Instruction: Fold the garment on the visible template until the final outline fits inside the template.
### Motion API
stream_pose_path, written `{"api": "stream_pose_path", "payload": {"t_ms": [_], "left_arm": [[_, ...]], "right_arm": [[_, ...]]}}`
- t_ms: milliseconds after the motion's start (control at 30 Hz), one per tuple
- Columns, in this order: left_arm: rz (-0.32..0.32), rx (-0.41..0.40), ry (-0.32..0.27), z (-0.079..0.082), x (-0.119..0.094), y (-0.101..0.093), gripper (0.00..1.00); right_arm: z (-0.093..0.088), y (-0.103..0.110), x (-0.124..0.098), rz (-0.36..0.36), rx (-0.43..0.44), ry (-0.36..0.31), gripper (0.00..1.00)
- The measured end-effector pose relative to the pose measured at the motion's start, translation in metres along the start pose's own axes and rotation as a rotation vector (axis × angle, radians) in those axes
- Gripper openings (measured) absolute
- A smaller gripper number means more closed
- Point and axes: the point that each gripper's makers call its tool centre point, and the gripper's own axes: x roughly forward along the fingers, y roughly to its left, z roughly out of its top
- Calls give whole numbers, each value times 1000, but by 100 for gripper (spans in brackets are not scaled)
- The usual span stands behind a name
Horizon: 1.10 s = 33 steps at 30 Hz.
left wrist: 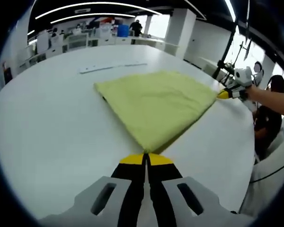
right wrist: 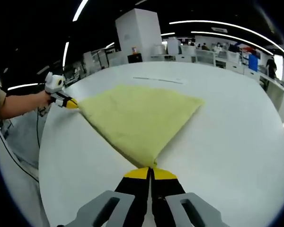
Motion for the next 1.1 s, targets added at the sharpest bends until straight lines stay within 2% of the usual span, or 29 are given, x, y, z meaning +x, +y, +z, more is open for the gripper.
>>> {"api": "stream_pose_path", "payload": {"t_ms": [467, 1100], "left_arm": [[-28, 17, 18, -5, 4, -13, 0], [-105, 42, 31, -12, 14, -57, 0]], "right_arm": [[-11, 0, -12, -3, 15, -4, 0], [-45, -7, -51, -37, 35, 4, 0]]}}
